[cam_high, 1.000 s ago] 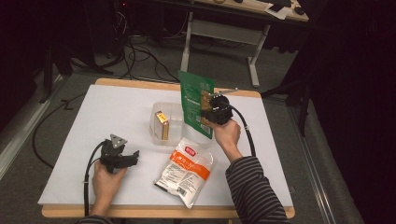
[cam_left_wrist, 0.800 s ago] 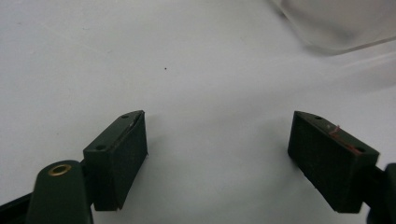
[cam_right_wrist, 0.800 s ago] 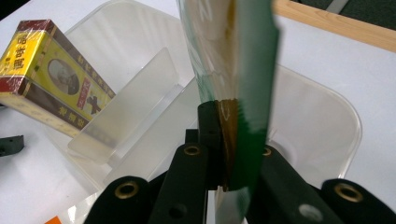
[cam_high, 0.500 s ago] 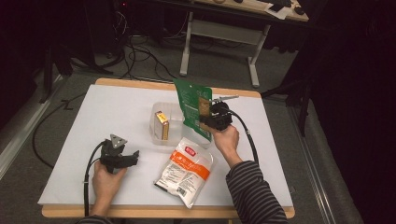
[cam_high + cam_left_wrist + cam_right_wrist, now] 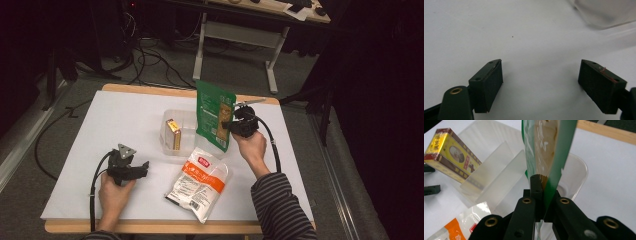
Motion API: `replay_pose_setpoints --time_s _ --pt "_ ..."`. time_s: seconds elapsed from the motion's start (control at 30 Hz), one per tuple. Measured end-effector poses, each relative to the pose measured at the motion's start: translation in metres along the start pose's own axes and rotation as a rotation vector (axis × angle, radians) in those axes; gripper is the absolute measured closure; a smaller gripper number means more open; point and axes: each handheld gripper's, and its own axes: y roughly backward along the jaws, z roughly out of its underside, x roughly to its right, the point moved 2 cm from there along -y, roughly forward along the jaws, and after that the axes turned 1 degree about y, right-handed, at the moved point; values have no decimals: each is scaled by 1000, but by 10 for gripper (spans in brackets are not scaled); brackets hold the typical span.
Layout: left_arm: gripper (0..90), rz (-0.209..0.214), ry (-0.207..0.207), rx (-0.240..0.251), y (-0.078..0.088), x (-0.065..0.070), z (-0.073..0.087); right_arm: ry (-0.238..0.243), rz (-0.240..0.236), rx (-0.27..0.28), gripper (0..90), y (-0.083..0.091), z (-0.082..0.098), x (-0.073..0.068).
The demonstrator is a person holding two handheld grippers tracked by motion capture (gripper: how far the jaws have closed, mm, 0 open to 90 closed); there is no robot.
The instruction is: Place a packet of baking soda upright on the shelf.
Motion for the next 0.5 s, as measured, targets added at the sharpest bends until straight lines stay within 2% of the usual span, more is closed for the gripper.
replay_pose_setpoints --time_s 0.2,0.43,0.5 --pt "203 0 -1 0 0 0 0 -22 -17 -6 900 -2 5 2" --pt "203 0 0 0 0 0 0 -64 -48 -7 900 -4 21 10" --pt "203 0 1 1 0 0 0 -60 -46 -8 900 -4 22 9"
